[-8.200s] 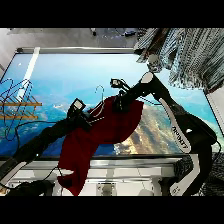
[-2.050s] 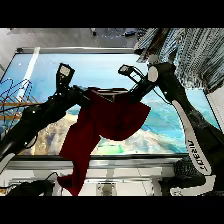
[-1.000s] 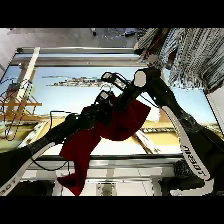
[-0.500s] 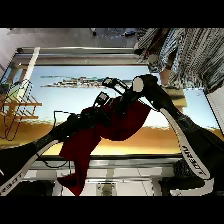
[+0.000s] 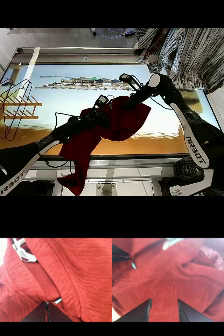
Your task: Fold the clothes and pants, and hang the long-sleeved shirts on hangers.
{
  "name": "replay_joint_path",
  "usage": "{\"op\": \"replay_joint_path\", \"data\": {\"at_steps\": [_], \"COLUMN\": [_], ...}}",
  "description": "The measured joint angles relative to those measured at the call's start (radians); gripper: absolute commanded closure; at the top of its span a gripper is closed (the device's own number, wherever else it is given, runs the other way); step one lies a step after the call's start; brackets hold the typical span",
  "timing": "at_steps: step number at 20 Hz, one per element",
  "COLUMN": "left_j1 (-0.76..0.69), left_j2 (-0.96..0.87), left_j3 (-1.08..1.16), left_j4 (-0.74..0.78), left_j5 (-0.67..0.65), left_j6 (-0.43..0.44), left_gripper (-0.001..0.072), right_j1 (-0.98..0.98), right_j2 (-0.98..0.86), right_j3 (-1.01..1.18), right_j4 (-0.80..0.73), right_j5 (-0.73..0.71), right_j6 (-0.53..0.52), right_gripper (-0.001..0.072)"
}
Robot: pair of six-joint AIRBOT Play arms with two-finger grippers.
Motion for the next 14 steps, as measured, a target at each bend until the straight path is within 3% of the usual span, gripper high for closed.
{"op": "replay_joint_path", "data": {"at_steps": [5,10,11,13,14], "left_j1": [0.0,0.0,0.0,0.0,0.0], "left_j2": [0.0,0.0,0.0,0.0,0.0], "left_j3": [-0.002,-0.002,-0.002,-0.002,-0.002], "left_j4": [0.0,0.0,0.0,0.0,0.0], "left_j5": [-0.011,-0.018,-0.018,-0.019,-0.019], "left_j6": [0.0,0.0,0.0,0.0,0.0], "left_gripper": [0.0687,0.0686,0.0686,0.0686,0.0686], "right_j1": [-0.003,0.051,0.061,0.074,0.078], "right_j2": [-0.095,-0.139,-0.145,-0.153,-0.157], "right_j3": [-0.022,-0.026,-0.027,-0.027,-0.027], "right_j4": [0.064,0.037,0.021,-0.017,-0.035], "right_j5": [-0.078,-0.126,-0.136,-0.17,-0.193], "right_j6": [-0.029,-0.037,-0.037,-0.005,0.02], "right_gripper": [0.0308,0.032,0.0381,0.0622,0.0673]}}
